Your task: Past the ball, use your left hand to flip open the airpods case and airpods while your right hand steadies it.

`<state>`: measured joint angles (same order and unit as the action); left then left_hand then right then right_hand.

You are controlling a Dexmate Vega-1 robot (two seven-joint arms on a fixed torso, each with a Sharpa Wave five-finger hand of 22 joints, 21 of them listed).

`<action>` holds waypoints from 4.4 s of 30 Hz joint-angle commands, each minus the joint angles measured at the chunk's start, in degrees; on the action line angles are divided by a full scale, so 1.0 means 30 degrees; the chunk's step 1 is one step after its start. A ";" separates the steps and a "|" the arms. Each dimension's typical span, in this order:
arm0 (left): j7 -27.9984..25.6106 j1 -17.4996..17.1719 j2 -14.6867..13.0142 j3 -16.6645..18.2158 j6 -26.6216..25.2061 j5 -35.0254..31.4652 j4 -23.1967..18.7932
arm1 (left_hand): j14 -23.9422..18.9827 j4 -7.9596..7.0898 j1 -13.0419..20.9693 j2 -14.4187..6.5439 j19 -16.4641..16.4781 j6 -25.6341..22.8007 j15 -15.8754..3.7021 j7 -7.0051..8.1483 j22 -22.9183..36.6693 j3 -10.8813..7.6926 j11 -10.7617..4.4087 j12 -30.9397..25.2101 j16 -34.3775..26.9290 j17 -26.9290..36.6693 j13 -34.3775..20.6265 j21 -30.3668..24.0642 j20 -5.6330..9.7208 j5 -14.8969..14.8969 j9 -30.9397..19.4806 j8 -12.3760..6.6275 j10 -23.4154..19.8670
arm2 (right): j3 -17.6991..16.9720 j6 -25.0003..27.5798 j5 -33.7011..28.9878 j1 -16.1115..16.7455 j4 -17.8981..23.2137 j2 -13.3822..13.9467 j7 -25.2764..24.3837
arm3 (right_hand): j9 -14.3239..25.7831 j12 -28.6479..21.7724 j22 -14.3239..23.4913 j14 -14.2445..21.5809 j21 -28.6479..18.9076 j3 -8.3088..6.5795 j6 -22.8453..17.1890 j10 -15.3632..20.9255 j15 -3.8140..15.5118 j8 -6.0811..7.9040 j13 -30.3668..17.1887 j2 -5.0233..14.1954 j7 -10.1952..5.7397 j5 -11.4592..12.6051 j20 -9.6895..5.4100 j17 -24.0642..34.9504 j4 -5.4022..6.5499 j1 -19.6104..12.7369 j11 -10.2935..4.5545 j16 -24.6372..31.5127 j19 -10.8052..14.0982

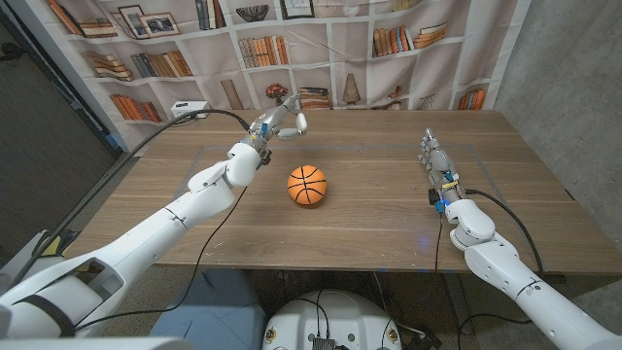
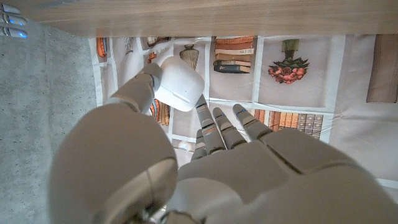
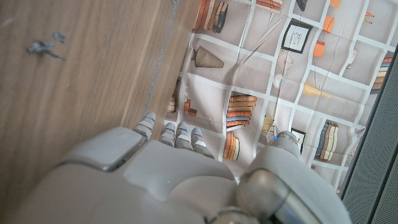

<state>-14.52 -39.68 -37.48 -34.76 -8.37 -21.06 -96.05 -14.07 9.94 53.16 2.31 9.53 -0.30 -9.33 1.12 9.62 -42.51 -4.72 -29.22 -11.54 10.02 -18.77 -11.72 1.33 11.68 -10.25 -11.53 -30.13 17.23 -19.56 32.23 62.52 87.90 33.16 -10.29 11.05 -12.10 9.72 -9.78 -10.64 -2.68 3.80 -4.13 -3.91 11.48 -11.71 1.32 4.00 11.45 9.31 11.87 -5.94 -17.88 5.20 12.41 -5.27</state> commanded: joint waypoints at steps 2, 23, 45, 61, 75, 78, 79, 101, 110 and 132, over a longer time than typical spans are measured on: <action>-0.0658 -0.0362 0.0841 0.0379 0.0988 0.2671 0.0227 | -0.0293 -0.0051 0.0085 -0.0176 -0.0070 -0.0075 -0.0132 -0.0076 0.0057 -0.0056 -0.2551 -0.0192 -0.0118 0.0038 -0.0415 0.0119 -0.0138 0.0173 -0.0087 0.0057 -0.2882 | -0.0128 0.0140 -0.0190 0.0134 0.0261 0.0207 -0.0137 | 0.0079 -0.0037 0.0041 -0.0936 -0.0089 0.0077 0.0048 0.0114 0.0180 0.0018 -0.0036 0.0152 0.0012 -0.0016 0.0100 0.0045 -0.0120 -0.0026 0.0015 0.0145 -0.0114; 0.0212 -0.0695 0.2299 0.1210 0.1479 0.7976 0.0555 | -0.0476 -0.0067 0.0307 -0.0511 -0.0213 -0.0635 -0.0158 -0.0274 0.0054 0.0266 -0.2542 -0.0199 -0.0096 0.0081 -0.0508 0.0233 -0.0202 0.0198 -0.0077 -0.0095 -0.3301 | -0.0008 -0.0298 -0.0429 0.0161 0.0049 0.0144 0.0079 | 0.0075 -0.0031 0.0041 -0.0958 -0.0084 0.0055 0.0182 0.0125 0.0154 -0.0023 -0.0033 0.0197 0.0011 -0.0015 0.0120 0.0069 -0.0158 -0.0087 0.0008 0.0110 -0.0122; 0.0342 -0.0600 0.2296 0.0681 0.1561 0.9070 0.0484 | -0.1007 0.0106 0.1464 -0.1580 -0.0224 -0.1323 -0.0307 -0.0276 0.0034 0.0861 -0.2605 -0.0627 -0.0212 0.0176 -0.0889 0.0280 -0.0294 0.0267 -0.0059 -0.0151 -0.4902 | -0.0375 -0.0503 -0.0269 0.0688 0.0317 0.0337 0.0028 | 0.0071 0.0019 0.0040 -0.1202 -0.0062 0.0034 0.0332 0.0019 0.0141 -0.0063 -0.0027 0.0229 -0.0161 -0.0017 0.0143 0.0072 -0.0199 -0.0156 -0.0078 -0.0008 -0.0178; 0.0726 -0.0868 0.2456 0.0855 0.1755 1.0328 -0.0040 | -0.0780 0.0098 0.1693 -0.1506 -0.0292 -0.1603 -0.0071 -0.0384 0.0035 0.1419 -0.2571 -0.0484 -0.0051 0.0162 -0.1086 0.0306 -0.0334 0.0265 -0.0063 -0.0128 -0.4656 | -0.0255 -0.0614 -0.0809 0.0849 0.0402 0.0470 -0.0106 | 0.0059 -0.0124 0.0038 -0.1242 -0.0070 -0.0052 0.0417 0.0472 0.0908 -0.0050 -0.0029 0.0358 -0.0900 -0.0022 0.0168 0.0065 -0.0289 -0.0341 -0.0956 -0.0039 -0.0183; 0.1320 -0.0577 0.2982 0.0640 0.1975 1.1423 0.0197 | -0.0538 0.0090 0.1872 -0.1514 -0.0364 -0.1692 0.0064 -0.0559 0.0039 0.1700 -0.2576 -0.0350 0.0043 0.0160 -0.1171 0.0320 -0.0347 0.0293 -0.0067 -0.0093 -0.4526 | -0.0459 -0.0285 -0.3325 0.1555 0.1946 0.1135 -0.2135 | 0.0069 -0.0431 0.0036 -0.1297 -0.0005 -0.0325 0.1219 0.1417 0.0860 -0.0175 -0.0125 0.0619 -0.1289 -0.0016 0.0256 0.0040 -0.0535 -0.0909 -0.1367 -0.0030 -0.0461; 0.1412 -0.0570 0.3123 0.0680 0.1955 1.1796 0.0303 | -0.0497 0.0091 0.1913 -0.1501 -0.0376 -0.1800 0.0065 -0.0549 0.0040 0.1770 -0.2570 -0.0305 0.0054 0.0158 -0.1186 0.0319 -0.0354 0.0298 -0.0069 -0.0119 -0.4482 | -0.0541 0.0033 -0.4038 0.1739 0.2396 0.1264 -0.2749 | 0.0072 -0.0517 0.0030 -0.0942 -0.0115 -0.0683 0.1419 0.1738 0.0897 -0.0104 -0.0210 0.0932 -0.1457 -0.0028 0.0349 0.0049 -0.0804 -0.1594 -0.1640 0.0133 -0.0182; 0.1393 -0.0572 0.3171 0.0691 0.1943 1.1883 0.0337 | -0.0493 0.0090 0.1927 -0.1503 -0.0380 -0.1854 0.0069 -0.0563 0.0040 0.1789 -0.2569 -0.0294 0.0054 0.0158 -0.1191 0.0319 -0.0362 0.0301 -0.0069 -0.0135 -0.4476 | -0.0562 0.0093 -0.4171 0.1764 0.2485 0.1320 -0.2805 | 0.0073 -0.0508 0.0029 -0.0960 -0.0108 -0.0746 0.1598 0.1742 0.0889 -0.0145 -0.0228 0.0966 -0.1511 -0.0039 0.0350 0.0050 -0.0861 -0.1737 -0.1641 0.0128 -0.0185; 0.1248 -0.0756 0.3893 0.0968 0.1708 1.4041 0.0365 | -0.0627 0.0049 0.2066 -0.1531 -0.0394 -0.1957 0.0057 -0.0690 0.0043 0.2104 -0.2566 -0.0273 -0.0013 0.0151 -0.1281 0.0305 -0.0351 0.0340 -0.0075 -0.0089 -0.4734 | -0.0277 0.0534 -0.8446 0.2468 0.3939 0.0612 -0.5711 | 0.0078 -0.0851 0.0008 0.0146 -0.0353 -0.1550 0.1290 0.3033 0.0962 0.0267 -0.0485 0.1056 -0.1329 -0.0140 0.0636 0.0050 -0.1330 -0.3806 -0.1605 0.0551 0.0925; 0.1427 -0.0678 0.3973 0.1033 0.1517 1.4753 0.0147 | -0.0641 0.0028 0.2105 -0.1557 -0.0390 -0.2008 0.0081 -0.0704 0.0044 0.2213 -0.2563 -0.0232 -0.0021 0.0153 -0.1309 0.0298 -0.0359 0.0358 -0.0076 -0.0080 -0.4751 | -0.0047 0.0780 -0.9921 0.2462 0.4115 0.0383 -0.6476 | 0.0075 -0.0932 0.0000 0.0379 -0.0358 -0.1741 0.1282 0.3367 0.1084 0.0285 -0.0540 0.1059 -0.1357 -0.0137 0.0618 0.0042 -0.1364 -0.4312 -0.1817 0.0617 0.1196; 0.2463 -0.0804 0.4471 0.1219 0.1326 1.7503 -0.0187 | -0.0583 0.0017 0.2221 -0.1574 -0.0429 -0.2314 0.0119 -0.0597 0.0048 0.2503 -0.2550 -0.0142 0.0007 0.0139 -0.1350 0.0301 -0.0353 0.0411 -0.0079 -0.0122 -0.4928 | 0.0271 0.1312 -1.4512 0.2544 0.4941 0.0026 -0.9072 | 0.0046 -0.1430 -0.0025 0.1403 -0.0261 -0.2802 0.0710 0.5169 0.1831 0.0470 -0.0820 0.0884 -0.2093 -0.0105 0.0341 -0.0034 -0.1457 -0.7250 -0.2973 0.0796 0.2256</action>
<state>-8.39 -41.77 -24.86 -31.44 -4.25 27.52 -96.37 -15.96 10.01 56.92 0.51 8.59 -6.66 -9.18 -0.72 9.62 -35.10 -3.18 -29.23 -11.59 10.25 -18.77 -10.82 0.40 12.58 -10.25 -11.75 -31.66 17.51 -17.03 -4.43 69.82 101.18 33.47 -33.92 11.05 -15.67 9.60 -6.15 -11.27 -10.32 6.15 9.71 1.06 12.32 -13.82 4.10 -1.88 11.24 10.34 11.72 -10.33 -38.16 -3.41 14.43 0.70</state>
